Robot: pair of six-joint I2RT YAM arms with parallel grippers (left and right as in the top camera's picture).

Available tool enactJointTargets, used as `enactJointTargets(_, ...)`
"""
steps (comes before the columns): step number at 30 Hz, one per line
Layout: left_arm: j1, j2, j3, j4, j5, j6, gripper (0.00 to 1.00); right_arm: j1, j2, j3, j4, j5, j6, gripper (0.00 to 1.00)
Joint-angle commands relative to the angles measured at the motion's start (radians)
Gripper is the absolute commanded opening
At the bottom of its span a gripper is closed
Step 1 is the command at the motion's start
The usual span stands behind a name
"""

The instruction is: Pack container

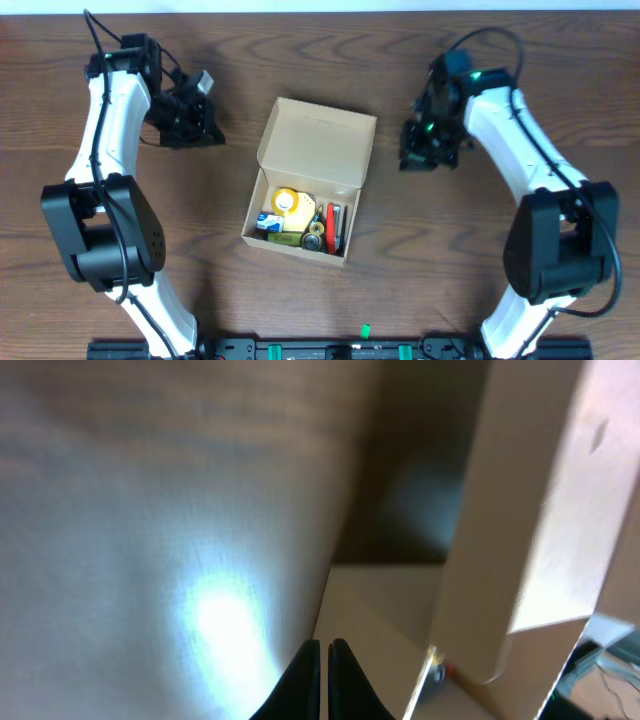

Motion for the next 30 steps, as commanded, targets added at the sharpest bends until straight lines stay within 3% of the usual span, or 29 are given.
enactJointTargets(1,0.001,-0.004,-0.074,-0.026,-0.021,0.008,0.06,0.056,0.008,-0.053,0.016,-0.035,0.045,0.01)
enactJointTargets(9,0.0,-0.004,-0.144,-0.037,-0.032,-0.039,0.06,0.18,0.008,-0.069,0.032,0.006,0.116,0.01)
enactJointTargets(17,-0.058,-0.004,-0.179,-0.053,-0.032,-0.047,0.06,0.21,0.008,-0.07,0.045,-0.01,0.209,0.01)
enactJointTargets(30,-0.132,-0.004,-0.179,-0.039,-0.023,-0.046,0.06,0.209,0.008,-0.07,0.257,-0.024,0.219,0.01)
